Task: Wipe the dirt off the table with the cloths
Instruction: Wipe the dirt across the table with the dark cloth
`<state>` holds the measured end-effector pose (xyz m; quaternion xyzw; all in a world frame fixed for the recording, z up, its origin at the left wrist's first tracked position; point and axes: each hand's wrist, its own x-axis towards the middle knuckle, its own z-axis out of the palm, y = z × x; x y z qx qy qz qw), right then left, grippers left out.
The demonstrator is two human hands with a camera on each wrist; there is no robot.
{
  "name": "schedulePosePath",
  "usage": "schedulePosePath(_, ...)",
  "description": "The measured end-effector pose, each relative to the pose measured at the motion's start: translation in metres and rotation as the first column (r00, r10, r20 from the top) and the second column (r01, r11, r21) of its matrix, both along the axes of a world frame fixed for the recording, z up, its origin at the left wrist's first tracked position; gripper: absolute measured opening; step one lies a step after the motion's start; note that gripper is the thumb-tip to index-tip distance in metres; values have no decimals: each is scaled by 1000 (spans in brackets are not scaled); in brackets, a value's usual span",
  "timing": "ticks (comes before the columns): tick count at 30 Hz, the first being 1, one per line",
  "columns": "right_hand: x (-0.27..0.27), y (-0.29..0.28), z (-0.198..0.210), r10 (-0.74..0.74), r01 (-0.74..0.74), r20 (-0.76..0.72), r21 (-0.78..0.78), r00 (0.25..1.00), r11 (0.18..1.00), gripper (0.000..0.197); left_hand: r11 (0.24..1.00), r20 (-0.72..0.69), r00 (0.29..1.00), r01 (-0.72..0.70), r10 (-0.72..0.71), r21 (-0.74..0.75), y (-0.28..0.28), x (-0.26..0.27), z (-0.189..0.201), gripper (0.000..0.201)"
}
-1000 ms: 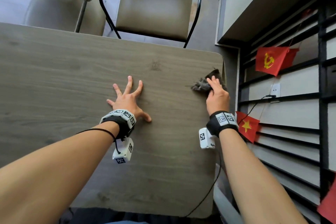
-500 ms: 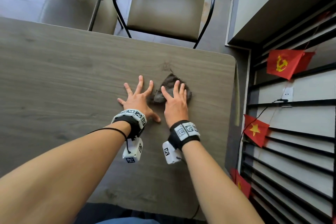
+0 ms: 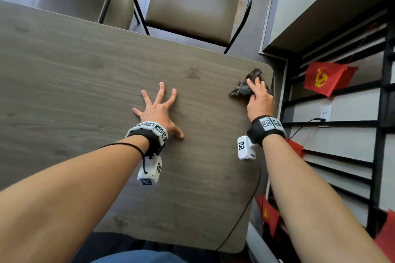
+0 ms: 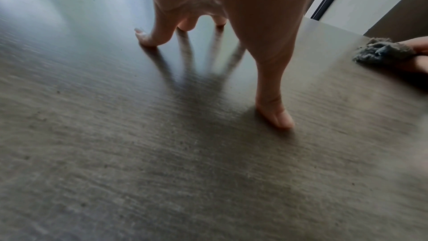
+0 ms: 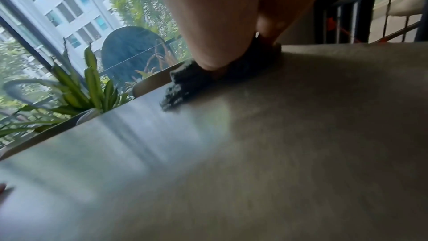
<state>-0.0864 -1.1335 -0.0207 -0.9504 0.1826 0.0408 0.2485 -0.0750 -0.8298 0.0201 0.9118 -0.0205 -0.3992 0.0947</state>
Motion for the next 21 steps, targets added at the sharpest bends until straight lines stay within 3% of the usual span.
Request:
schedulePosePath(4,1,12,11,-15,15,41,1,999,1000,55,1000,-1,1000,2,-2,2,0,-1,1,153)
schedulePosePath(10,-57,90,-5,278,-277,-8,28,961,960,66,1000,-19,1000,2,-2,-2,0,-1,1,154)
schedulePosePath(13,-54,66,-3,275,-274,0,54,962,960,72,1000,-13,1000,4,-4,-1,0,-1,0,153)
schedulePosePath(21,12,-22,-10,44,-44,55,-3,998,999,71,1000,-15,1000,-1,1,-4,1,0,-2,154)
